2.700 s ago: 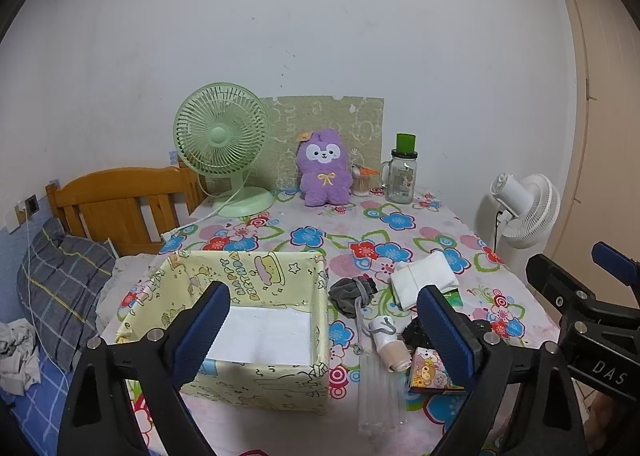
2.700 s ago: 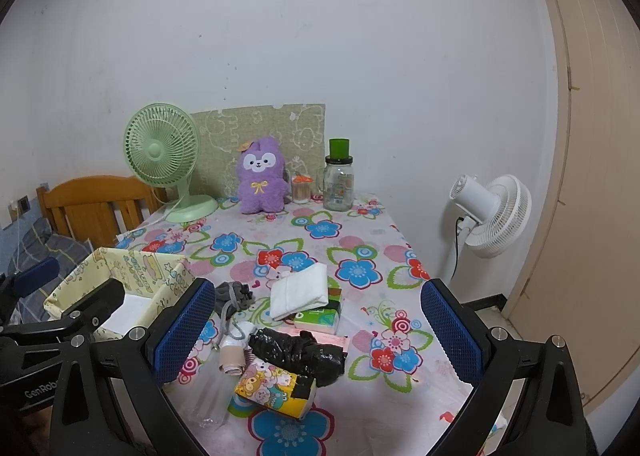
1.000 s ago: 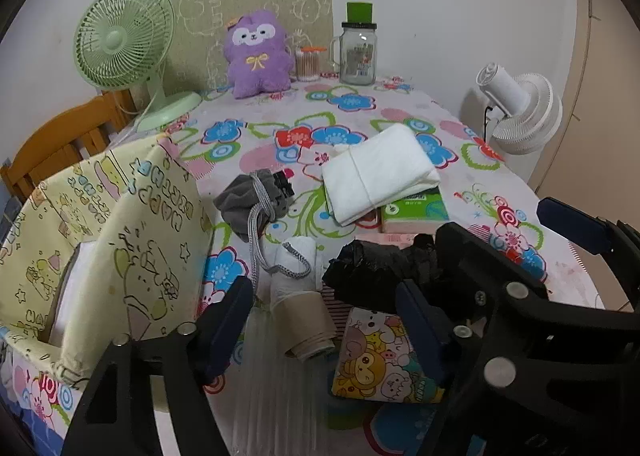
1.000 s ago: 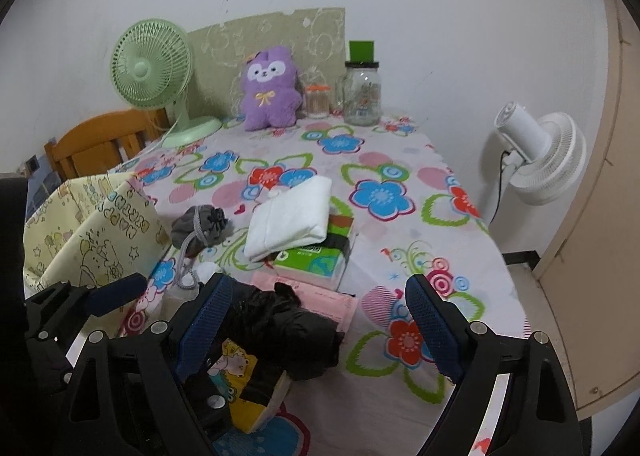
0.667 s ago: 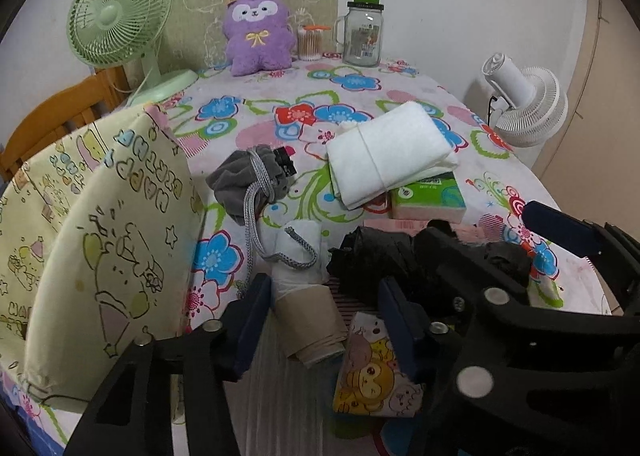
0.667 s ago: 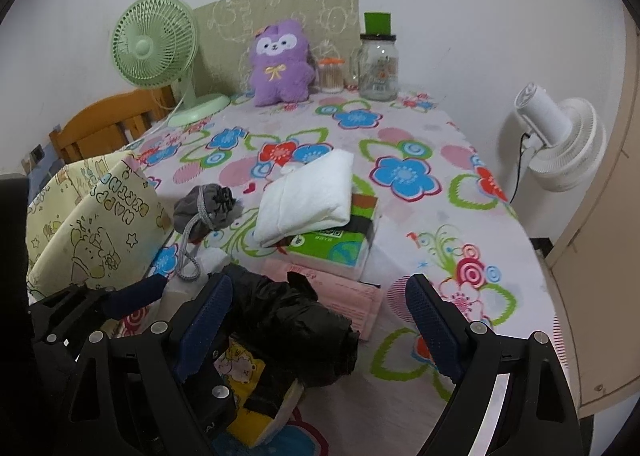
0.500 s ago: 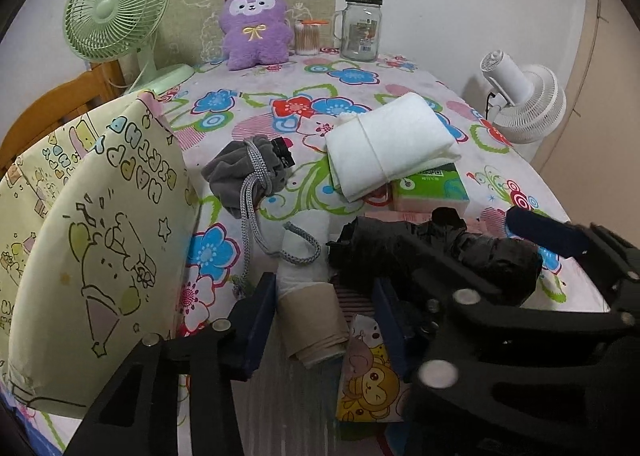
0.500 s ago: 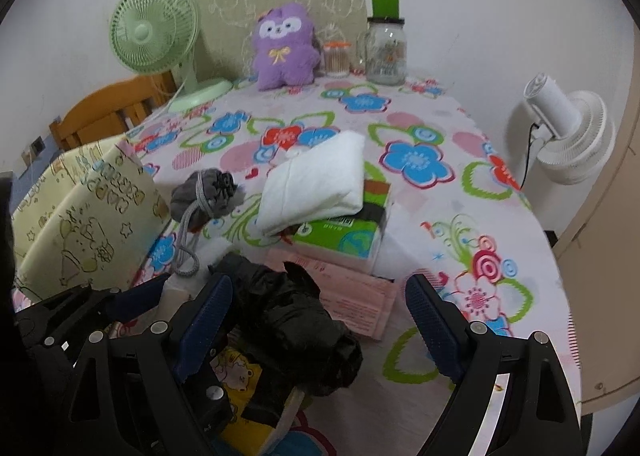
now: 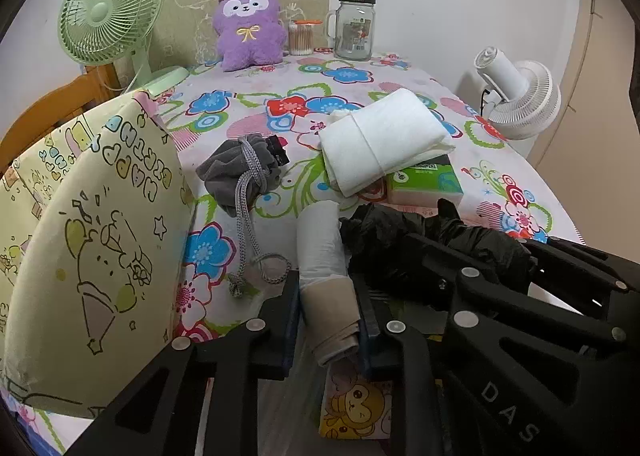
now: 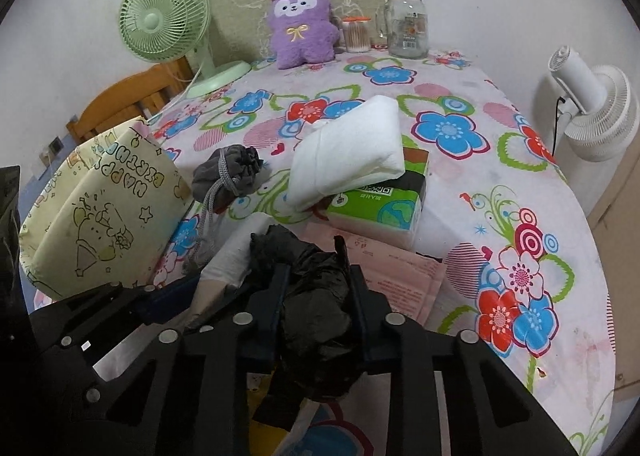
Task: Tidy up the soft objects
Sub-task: 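Grasp the beige rolled cloth with the left tool while the right tool grasps the black umbrella, then lift and carry the beige roll and black umbrella over the fabric box with both tools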
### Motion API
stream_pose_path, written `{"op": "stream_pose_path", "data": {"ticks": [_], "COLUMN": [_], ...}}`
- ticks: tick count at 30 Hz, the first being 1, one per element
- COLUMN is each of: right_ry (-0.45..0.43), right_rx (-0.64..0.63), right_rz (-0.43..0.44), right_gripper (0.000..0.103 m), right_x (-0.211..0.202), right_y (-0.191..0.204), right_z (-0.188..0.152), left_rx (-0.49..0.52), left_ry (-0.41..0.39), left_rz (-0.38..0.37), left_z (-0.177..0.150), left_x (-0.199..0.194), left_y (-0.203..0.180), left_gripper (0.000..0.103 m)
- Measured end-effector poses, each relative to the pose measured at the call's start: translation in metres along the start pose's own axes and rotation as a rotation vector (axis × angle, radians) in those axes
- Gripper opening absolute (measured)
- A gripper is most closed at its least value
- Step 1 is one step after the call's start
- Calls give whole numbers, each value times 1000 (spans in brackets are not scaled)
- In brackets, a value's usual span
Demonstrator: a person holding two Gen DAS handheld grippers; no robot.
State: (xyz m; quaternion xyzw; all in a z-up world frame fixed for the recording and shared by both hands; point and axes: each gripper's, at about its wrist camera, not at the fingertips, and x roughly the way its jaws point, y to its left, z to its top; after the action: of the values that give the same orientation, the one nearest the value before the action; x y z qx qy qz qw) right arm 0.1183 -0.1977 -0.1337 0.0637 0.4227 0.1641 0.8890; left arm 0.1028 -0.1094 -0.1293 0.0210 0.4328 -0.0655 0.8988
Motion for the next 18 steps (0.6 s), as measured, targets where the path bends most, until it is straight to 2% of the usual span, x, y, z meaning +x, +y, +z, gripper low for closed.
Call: {"op": "stream_pose_path", "data": {"ticks": [18], "right_ry": [-99], "right_rx": [3], "right_rz": [-64], "right_gripper": [29], "right_x": [-40], "right_y": [1], "right_z": [3], "left_rx": [13], "left_ry": [-85], "left_rz": [20], "left_z": [7], "left_x": [-32], "left_y": [-3], "left_gripper": [21]}}
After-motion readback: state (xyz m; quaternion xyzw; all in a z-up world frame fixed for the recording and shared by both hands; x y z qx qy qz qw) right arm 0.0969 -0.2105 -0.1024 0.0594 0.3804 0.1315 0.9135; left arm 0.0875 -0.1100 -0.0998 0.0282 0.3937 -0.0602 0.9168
